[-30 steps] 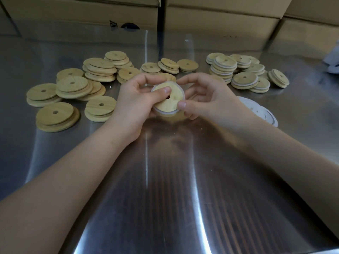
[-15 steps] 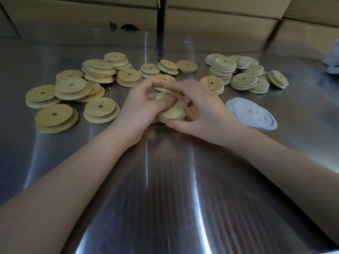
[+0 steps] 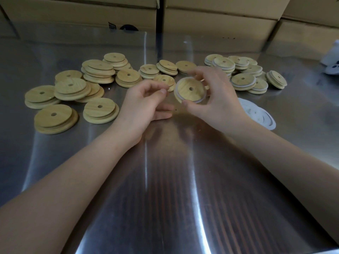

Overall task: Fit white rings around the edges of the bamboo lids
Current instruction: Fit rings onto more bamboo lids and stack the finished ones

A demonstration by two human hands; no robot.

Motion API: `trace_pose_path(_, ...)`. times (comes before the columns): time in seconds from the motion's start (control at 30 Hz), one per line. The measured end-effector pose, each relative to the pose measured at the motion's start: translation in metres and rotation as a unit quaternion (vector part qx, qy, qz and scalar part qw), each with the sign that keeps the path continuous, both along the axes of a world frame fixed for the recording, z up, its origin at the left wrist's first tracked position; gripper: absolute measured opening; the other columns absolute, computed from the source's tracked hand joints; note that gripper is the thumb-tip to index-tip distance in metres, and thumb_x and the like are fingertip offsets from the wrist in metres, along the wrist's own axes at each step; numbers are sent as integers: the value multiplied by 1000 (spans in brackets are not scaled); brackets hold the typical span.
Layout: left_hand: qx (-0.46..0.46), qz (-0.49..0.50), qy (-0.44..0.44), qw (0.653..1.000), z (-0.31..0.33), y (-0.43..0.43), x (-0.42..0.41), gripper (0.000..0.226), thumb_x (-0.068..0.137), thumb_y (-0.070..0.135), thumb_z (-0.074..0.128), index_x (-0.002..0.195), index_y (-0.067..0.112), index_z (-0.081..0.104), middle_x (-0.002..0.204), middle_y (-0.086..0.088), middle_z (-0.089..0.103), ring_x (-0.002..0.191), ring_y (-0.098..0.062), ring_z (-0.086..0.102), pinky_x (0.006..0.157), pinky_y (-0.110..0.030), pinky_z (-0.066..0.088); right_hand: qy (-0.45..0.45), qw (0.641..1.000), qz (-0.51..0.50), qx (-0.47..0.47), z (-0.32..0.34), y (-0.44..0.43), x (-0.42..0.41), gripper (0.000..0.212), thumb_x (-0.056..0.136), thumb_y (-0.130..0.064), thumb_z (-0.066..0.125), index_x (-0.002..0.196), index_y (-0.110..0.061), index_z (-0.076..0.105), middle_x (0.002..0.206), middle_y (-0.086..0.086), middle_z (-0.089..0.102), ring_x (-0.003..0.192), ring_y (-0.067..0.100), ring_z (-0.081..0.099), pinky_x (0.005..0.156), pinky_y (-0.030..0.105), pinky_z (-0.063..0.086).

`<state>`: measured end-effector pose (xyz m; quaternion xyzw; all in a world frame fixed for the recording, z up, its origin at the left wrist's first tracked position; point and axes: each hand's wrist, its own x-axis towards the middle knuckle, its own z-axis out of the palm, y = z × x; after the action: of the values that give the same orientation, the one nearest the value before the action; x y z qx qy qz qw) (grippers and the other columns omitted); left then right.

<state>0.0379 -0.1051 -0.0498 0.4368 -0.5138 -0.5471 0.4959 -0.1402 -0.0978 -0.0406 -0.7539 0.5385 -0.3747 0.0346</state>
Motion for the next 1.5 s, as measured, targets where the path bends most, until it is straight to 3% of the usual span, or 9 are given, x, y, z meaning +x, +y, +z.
trace_pose_path(0.13,-8,-6,-36,999,1,2,-2,18,99,7,52,94,14,68,109,-10,68,77,-19,73,71,-33,62,31,997,-71,-5,-4,-13,-14,54,76,-18,72,127,-16,56,122,11,47,118,27,40,92,18,23)
trace_pose_path(0.37,-24,-19,-64,997,2,4,-1,19,98,6,53,94,14,68,108,-10,68,76,-17,73,70,-28,62,116,984,-134,7,-12,-31,-36,38,83,-14,69,120,-10,60,125,17,43,117,36,38,90,20,20)
trace_pose_path(0.67,-30,-28,-81,996,0,3,0,18,98,6,53,94,15,69,104,-8,69,77,-17,73,70,-26,60,153,979,-129,27,-12,-36,-40,33,91,-19,63,121,-7,59,123,16,55,117,37,47,99,37,35)
trace_pose_path(0.87,-33,-29,-84,995,-1,3,0,20,98,6,53,91,16,69,103,-8,70,75,-15,73,67,-24,58,172,976,-122,55,-10,-35,-38,41,89,-16,63,128,-8,56,126,16,54,117,36,49,98,38,39)
trace_pose_path(1.03,-34,-27,-80,996,0,3,0,20,98,5,53,91,16,69,102,-9,69,75,-16,72,67,-24,58,175,971,-152,57,-8,-34,-38,35,92,-10,57,127,-10,54,125,16,51,114,37,49,89,47,45)
trace_pose_path(1.17,-36,-24,-87,995,1,4,0,19,98,5,53,93,15,69,101,-8,69,74,-15,72,67,-24,59,191,960,-200,55,-8,-33,-37,31,94,-13,55,125,-12,55,126,16,43,100,41,53,73,47,50)
trace_pose_path(1.33,-39,-22,-87,995,2,5,0,20,98,4,52,93,13,69,100,-7,69,71,-12,71,66,-23,59,222,941,-252,47,-8,-34,-39,29,94,-9,52,122,-10,56,122,16,40,92,41,51,63,41,42)
trace_pose_path(1.5,-42,-17,-85,995,2,6,-1,21,98,3,52,90,14,68,99,-8,69,69,-13,71,65,-24,59,249,925,-281,56,-9,-39,-45,32,91,-3,47,122,-9,55,120,17,42,94,38,51,64,38,33)
